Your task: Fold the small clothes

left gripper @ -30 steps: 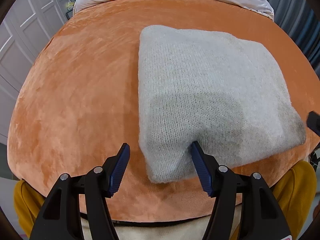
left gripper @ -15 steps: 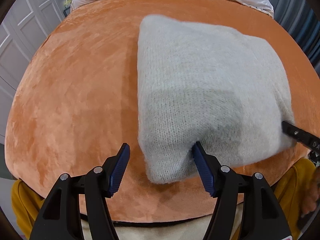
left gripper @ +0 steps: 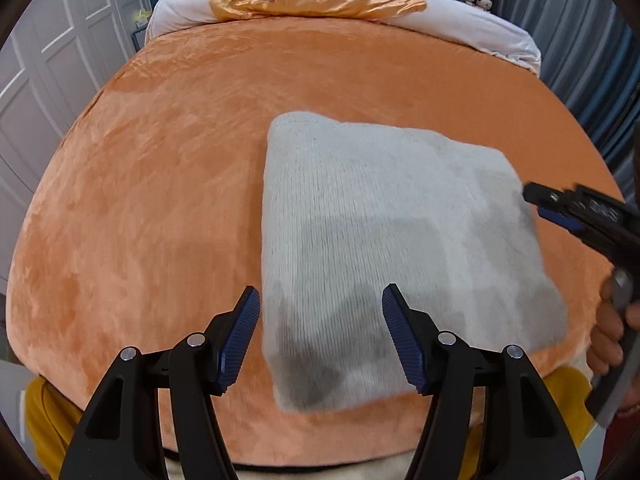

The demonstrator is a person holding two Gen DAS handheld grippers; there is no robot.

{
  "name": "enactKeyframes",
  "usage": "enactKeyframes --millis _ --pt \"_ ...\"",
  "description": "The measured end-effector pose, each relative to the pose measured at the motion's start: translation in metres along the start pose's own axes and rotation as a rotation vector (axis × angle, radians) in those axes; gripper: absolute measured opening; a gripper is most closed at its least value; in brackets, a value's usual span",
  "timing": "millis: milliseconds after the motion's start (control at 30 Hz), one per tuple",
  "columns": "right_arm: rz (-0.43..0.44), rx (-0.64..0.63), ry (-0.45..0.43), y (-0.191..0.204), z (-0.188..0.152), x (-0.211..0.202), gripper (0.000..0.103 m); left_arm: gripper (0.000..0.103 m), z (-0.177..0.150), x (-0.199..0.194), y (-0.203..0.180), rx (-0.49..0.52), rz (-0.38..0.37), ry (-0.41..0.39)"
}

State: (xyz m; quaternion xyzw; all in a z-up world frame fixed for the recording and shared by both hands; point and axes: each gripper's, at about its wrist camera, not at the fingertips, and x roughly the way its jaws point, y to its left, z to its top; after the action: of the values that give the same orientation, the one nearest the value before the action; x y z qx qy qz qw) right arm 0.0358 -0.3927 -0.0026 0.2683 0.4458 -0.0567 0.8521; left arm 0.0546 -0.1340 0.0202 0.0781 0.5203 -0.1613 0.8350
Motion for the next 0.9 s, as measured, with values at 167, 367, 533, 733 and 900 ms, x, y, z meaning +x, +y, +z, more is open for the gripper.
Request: enactKeyframes --millis 167,367,533,733,900 --pt "0.021 -0.044 0.029 0.016 0.023 0.025 0.014 0.064 0.002 0.023 0.005 -0.016 0.023 0.045" --pt "0.070 -0.071 -0.069 0.021 0.034 0.014 0.010 0.065 0.001 0.031 0.009 -0.015 0.028 0.051" --pt "0.036 0.016 0.084 -0.008 0.027 0.062 0.011 0.066 0.001 0.034 0.004 -0.004 0.038 0.056" --pt "0.038 -0.021 -0.016 0.005 -0.004 -0.012 0.021 0.066 -0.001 0.033 0.003 0.003 0.043 0.052" --pt "0.025 -0.012 0.025 -0.005 -0.065 -0.037 0.041 0.066 -0.003 0.032 0.003 0.004 0.052 0.044"
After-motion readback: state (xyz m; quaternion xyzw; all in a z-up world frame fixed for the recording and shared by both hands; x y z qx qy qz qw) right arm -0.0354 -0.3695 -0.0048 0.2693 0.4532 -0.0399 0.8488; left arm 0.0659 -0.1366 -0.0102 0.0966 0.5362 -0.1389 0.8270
